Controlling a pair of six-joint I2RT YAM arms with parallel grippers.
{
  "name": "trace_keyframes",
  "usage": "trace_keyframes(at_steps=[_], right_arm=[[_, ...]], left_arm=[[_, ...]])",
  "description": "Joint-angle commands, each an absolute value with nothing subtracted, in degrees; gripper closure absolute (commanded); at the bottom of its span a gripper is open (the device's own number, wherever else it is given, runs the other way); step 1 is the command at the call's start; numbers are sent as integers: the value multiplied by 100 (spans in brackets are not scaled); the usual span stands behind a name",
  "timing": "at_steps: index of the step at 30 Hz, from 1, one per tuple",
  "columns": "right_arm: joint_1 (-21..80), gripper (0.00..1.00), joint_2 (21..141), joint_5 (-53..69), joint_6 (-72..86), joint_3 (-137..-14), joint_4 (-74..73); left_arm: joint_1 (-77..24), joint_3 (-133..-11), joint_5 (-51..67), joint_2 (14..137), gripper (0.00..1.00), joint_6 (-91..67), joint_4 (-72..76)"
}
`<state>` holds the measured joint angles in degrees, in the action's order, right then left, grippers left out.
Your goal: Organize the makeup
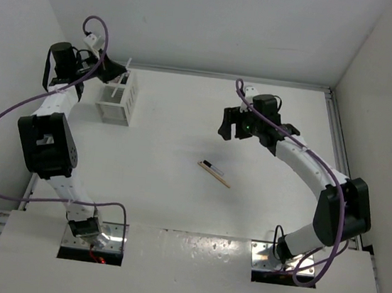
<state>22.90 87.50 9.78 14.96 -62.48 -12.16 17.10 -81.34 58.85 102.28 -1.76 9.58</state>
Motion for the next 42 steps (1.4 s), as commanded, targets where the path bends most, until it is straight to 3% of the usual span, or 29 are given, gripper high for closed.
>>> trace_keyframes(at_steps=[1, 10, 17, 20, 21, 25, 28, 36, 37, 42], right_arm=[[2329, 22, 8780, 1169, 1389, -6443, -914], [2347, 22, 8745, 1081, 1476, -6267, -914], [2443, 22, 8657, 924, 1371, -6346, -1230], [2505, 20, 8543, 835, 1310, -6276, -1257], [2514, 19, 8534, 818, 1301, -6249, -1283], [2540, 12, 8438, 773, 1213, -6240, -1379], [2575, 11, 8376, 756, 1099, -6232, -1502], [2540, 11, 7911, 466, 967, -5916, -2188], [2436, 11, 7832, 440, 1071, -5819, -2423], [1969, 25, 7550, 896, 1590, -5230, -2724]], left_arm=[[1811, -8121, 6354, 10379, 100, -63, 1696], [2039, -7910, 6354, 11039, 100, -36, 3146], [2039, -7893, 6530, 11311, 100, 913, 2611], [2092, -7831, 6583, 11312, 84, 1177, 2304], [2092, -7831, 6583, 11312, 72, 1178, 2251], [2215, -8023, 6705, 11172, 52, 1413, 1700], [2276, -8200, 6706, 11022, 48, 1800, 1135], [1909, -8876, 6154, 9952, 50, 2863, -996], [1777, -9025, 6057, 9862, 54, 3283, -1315], [286, -8861, 5187, 9344, 66, 4593, -3169]])
